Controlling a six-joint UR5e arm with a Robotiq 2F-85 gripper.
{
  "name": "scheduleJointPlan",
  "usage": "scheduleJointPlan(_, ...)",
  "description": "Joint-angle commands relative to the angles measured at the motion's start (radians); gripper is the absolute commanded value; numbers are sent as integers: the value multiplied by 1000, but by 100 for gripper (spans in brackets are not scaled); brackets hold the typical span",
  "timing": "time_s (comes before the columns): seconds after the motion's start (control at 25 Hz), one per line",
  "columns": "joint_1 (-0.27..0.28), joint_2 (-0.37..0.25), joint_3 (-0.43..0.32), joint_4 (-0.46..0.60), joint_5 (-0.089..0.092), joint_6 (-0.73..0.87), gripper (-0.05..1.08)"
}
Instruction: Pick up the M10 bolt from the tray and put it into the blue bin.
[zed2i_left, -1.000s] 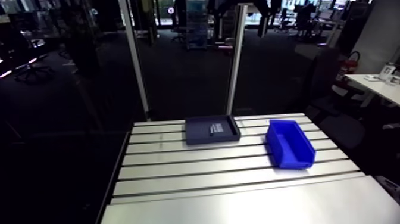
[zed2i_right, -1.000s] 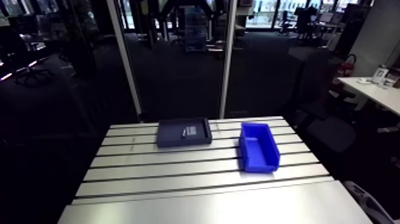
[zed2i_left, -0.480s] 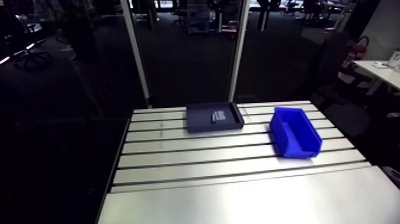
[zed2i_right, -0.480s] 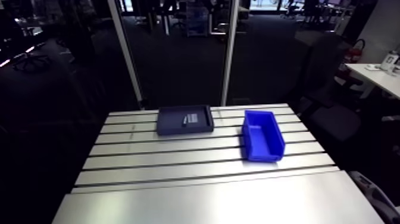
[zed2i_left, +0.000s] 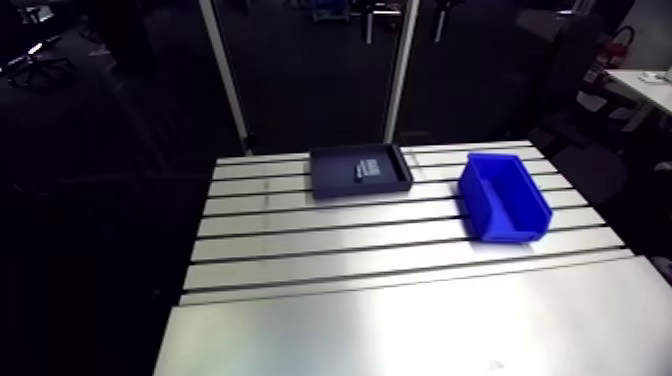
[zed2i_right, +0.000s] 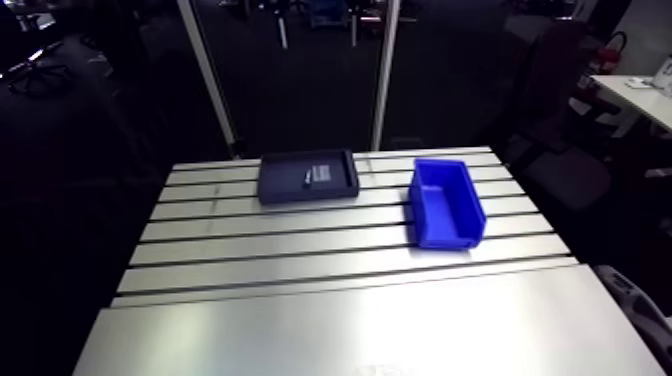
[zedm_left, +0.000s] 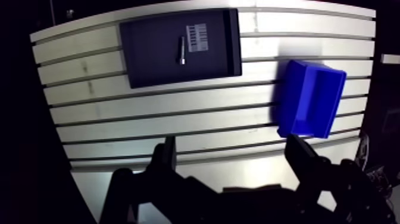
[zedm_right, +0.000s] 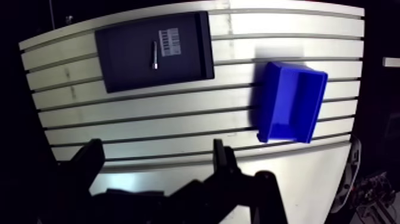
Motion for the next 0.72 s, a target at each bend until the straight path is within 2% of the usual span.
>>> scheduleJointPlan(0.04, 8, 62, -2, -42, 2, 1, 1)
scheduleJointPlan(0.4, 26, 104, 10, -82, 1, -1, 1)
scheduleJointPlan(0.52, 28, 117, 33, -131, 7, 4, 1)
scheduleJointPlan(0.72, 25, 124, 44, -156, 19, 7, 1)
